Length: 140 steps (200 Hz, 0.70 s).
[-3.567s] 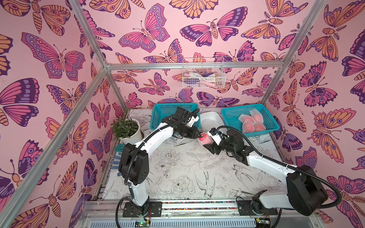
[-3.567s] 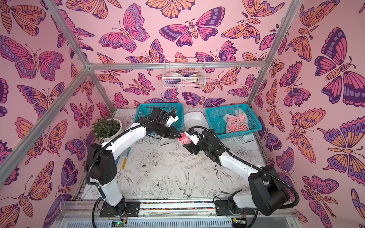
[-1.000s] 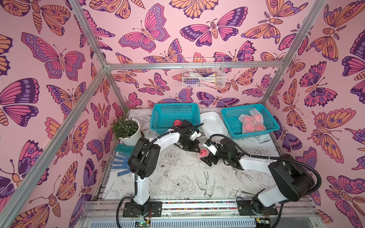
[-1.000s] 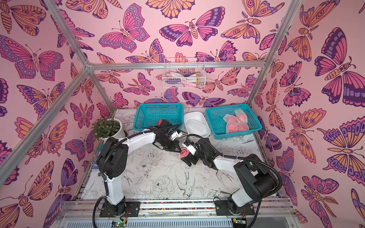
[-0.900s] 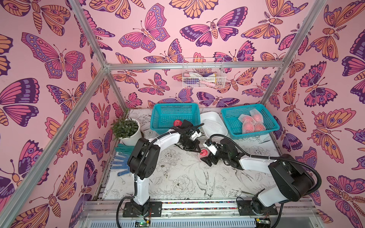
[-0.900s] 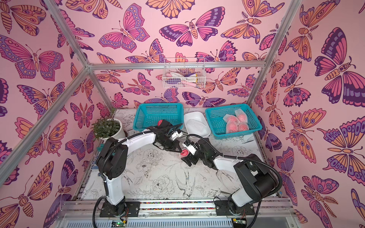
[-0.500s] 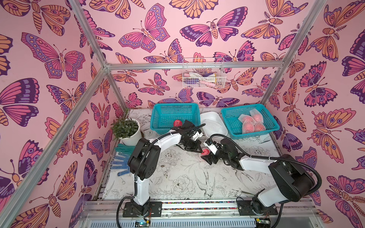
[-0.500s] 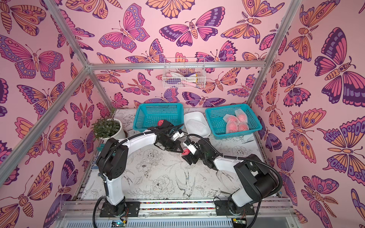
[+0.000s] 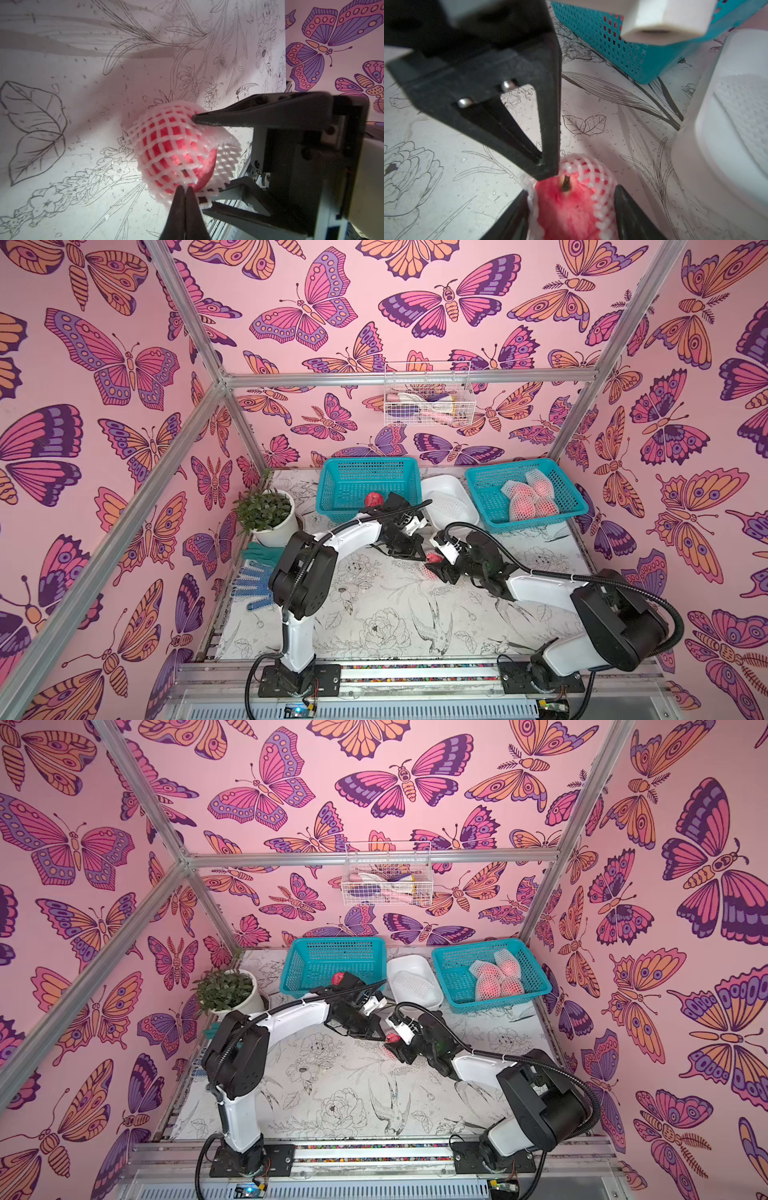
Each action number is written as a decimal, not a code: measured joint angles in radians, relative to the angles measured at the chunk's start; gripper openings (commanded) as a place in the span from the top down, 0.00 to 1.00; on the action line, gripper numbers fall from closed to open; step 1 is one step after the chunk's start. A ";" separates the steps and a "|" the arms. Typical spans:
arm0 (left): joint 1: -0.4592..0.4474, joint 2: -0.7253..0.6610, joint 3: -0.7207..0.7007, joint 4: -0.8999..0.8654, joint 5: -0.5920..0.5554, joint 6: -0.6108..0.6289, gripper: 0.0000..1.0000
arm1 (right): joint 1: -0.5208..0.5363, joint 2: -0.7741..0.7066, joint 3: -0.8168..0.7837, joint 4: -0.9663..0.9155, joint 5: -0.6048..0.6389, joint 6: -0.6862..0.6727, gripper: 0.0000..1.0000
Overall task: Remove foam nets from apples
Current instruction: Remove the foam net from the apple.
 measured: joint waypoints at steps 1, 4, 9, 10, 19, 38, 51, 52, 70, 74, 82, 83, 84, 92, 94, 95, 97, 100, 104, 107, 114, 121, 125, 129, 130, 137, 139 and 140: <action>0.000 0.000 0.000 0.000 0.000 0.000 1.00 | 0.000 0.000 0.000 0.000 -0.001 0.000 0.44; 0.000 -0.001 0.000 0.001 0.000 0.000 1.00 | 0.000 0.000 0.000 0.001 -0.003 0.000 0.45; 0.000 -0.002 0.000 0.002 0.000 -0.001 1.00 | 0.000 0.000 0.000 0.002 -0.004 -0.001 0.46; 0.000 -0.002 0.000 0.002 0.000 -0.001 1.00 | 0.000 0.000 0.000 0.003 -0.005 0.000 0.47; 0.000 -0.005 -0.001 0.005 0.000 -0.002 1.00 | 0.001 -0.002 0.000 0.006 -0.008 0.001 0.49; 0.000 -0.010 -0.002 0.014 0.000 -0.004 1.00 | 0.002 -0.010 0.000 0.009 -0.012 0.002 0.57; 0.000 -0.011 -0.002 0.021 0.000 -0.005 1.00 | 0.003 -0.019 0.000 0.007 -0.012 0.003 0.62; 0.000 -0.011 -0.002 0.021 0.000 -0.005 1.00 | 0.003 -0.020 0.000 0.006 -0.013 0.003 0.62; 0.000 -0.011 -0.002 0.024 0.000 -0.005 1.00 | 0.005 -0.029 0.000 -0.001 -0.014 0.002 0.66; 0.000 -0.012 -0.002 0.024 0.000 -0.005 1.00 | 0.005 -0.031 0.000 -0.003 -0.014 0.003 0.67; 0.000 -0.012 -0.002 0.025 0.000 -0.005 1.00 | 0.006 -0.034 0.000 -0.008 -0.014 0.002 0.69; 0.000 -0.012 -0.002 0.025 0.000 -0.005 1.00 | 0.007 -0.034 0.000 -0.008 -0.014 0.002 0.70; 0.000 -0.012 -0.002 0.025 0.000 -0.005 1.00 | 0.007 -0.034 0.000 -0.008 -0.014 0.002 0.70; 0.000 -0.012 -0.002 0.025 0.000 -0.005 1.00 | 0.009 -0.037 0.000 -0.012 -0.014 0.003 0.73; 0.000 -0.012 -0.002 0.025 0.000 -0.005 1.00 | 0.009 -0.037 0.000 -0.013 -0.014 0.004 0.73; 0.000 -0.012 -0.002 0.025 0.000 -0.005 1.00 | 0.010 -0.038 0.000 -0.014 -0.014 0.002 0.74; 0.000 -0.012 -0.002 0.025 0.000 -0.005 1.00 | 0.010 -0.038 0.000 -0.016 -0.014 0.003 0.74; 0.000 -0.012 -0.002 0.025 0.001 -0.005 1.00 | 0.010 -0.040 0.000 -0.019 -0.014 0.003 0.74; 0.000 -0.012 -0.002 0.025 0.000 -0.005 1.00 | 0.011 -0.040 0.000 -0.021 -0.015 0.002 0.74; 0.000 -0.012 -0.002 0.025 0.000 -0.005 1.00 | 0.011 -0.041 0.000 -0.024 -0.015 0.003 0.75; 0.000 -0.012 -0.002 0.025 0.000 -0.006 1.00 | 0.011 -0.042 0.000 -0.026 -0.015 0.003 0.77; 0.000 -0.013 -0.002 0.025 0.001 -0.006 1.00 | 0.011 -0.043 0.000 -0.027 -0.015 0.003 0.79; 0.000 -0.013 -0.002 0.025 0.001 -0.006 1.00 | 0.011 -0.043 0.000 -0.027 -0.015 0.003 0.79; 0.000 -0.013 -0.002 0.025 0.001 -0.006 1.00 | 0.012 -0.043 0.000 -0.028 -0.015 0.005 0.79; 0.000 -0.013 -0.002 0.025 0.000 -0.006 1.00 | 0.012 -0.043 0.000 -0.028 -0.015 0.005 0.79; 0.000 -0.014 -0.002 0.025 0.000 -0.006 1.00 | 0.013 -0.043 0.000 -0.028 -0.015 0.006 0.79; 0.000 -0.014 -0.002 0.025 0.001 -0.006 1.00 | 0.014 -0.043 0.000 -0.029 -0.015 0.006 0.80; 0.000 -0.014 -0.002 0.025 0.000 -0.006 1.00 | 0.014 -0.043 0.000 -0.029 -0.015 0.006 0.80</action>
